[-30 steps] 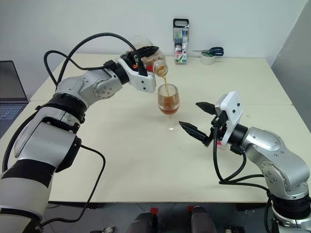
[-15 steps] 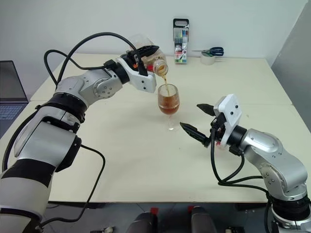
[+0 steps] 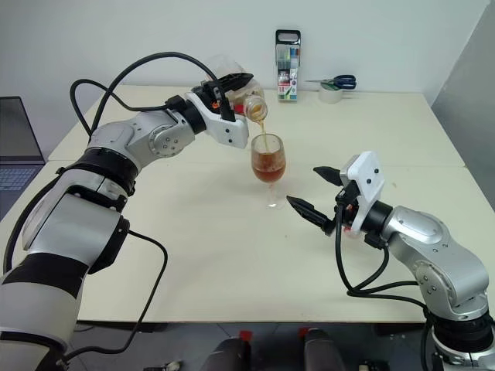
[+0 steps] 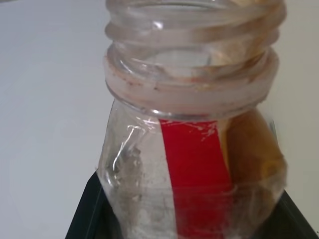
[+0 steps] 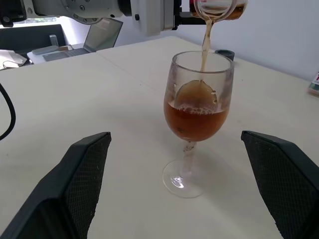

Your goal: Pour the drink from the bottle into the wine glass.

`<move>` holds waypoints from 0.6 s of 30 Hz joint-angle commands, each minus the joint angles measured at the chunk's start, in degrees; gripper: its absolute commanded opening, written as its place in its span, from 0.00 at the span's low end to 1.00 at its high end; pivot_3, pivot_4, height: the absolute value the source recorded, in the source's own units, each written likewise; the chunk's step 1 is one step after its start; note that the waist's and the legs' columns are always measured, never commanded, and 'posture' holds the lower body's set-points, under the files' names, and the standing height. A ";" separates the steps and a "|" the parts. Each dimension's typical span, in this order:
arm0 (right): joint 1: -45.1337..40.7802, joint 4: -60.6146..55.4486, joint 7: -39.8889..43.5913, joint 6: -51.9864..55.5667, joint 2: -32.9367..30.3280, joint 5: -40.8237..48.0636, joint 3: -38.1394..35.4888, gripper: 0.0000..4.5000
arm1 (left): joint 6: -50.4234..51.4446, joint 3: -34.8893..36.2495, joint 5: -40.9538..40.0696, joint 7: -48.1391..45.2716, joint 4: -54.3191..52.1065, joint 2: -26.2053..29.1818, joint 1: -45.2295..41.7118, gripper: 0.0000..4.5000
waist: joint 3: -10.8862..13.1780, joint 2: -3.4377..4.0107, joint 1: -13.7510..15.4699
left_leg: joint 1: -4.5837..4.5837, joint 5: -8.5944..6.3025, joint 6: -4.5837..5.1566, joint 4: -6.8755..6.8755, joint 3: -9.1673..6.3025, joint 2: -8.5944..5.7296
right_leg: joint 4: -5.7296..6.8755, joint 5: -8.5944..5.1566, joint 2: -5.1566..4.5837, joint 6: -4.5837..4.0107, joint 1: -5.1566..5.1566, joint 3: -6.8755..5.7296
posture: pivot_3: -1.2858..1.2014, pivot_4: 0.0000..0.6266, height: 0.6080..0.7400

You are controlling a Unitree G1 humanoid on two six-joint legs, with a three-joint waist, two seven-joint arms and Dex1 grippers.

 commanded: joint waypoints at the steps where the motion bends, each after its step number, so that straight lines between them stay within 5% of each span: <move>1: -0.45 -1.75 -0.06 -1.05 0.17 0.09 -0.15 1.00 | 0.18 0.47 -0.59 0.92 0.07 0.26 -2.70 0.40 | 0.00 0.00 0.00 | 0.00 0.00 0.00 0.00 0.00 0.00 | 0.00 0.00 0.00 0.00 0.00 0.00 | 0.52 0.24 1.00; 18: -0.88 -1.27 0.13 -7.34 1.55 -6.37 3.46 1.00 | 3.19 9.80 -16.72 -16.70 -0.24 -3.11 1.74 0.40 | 0.00 0.00 -0.04 | 0.01 0.02 -0.03 0.02 -0.01 0.00 | 0.02 0.00 0.00 0.00 0.00 -0.01 | 0.52 0.24 1.00</move>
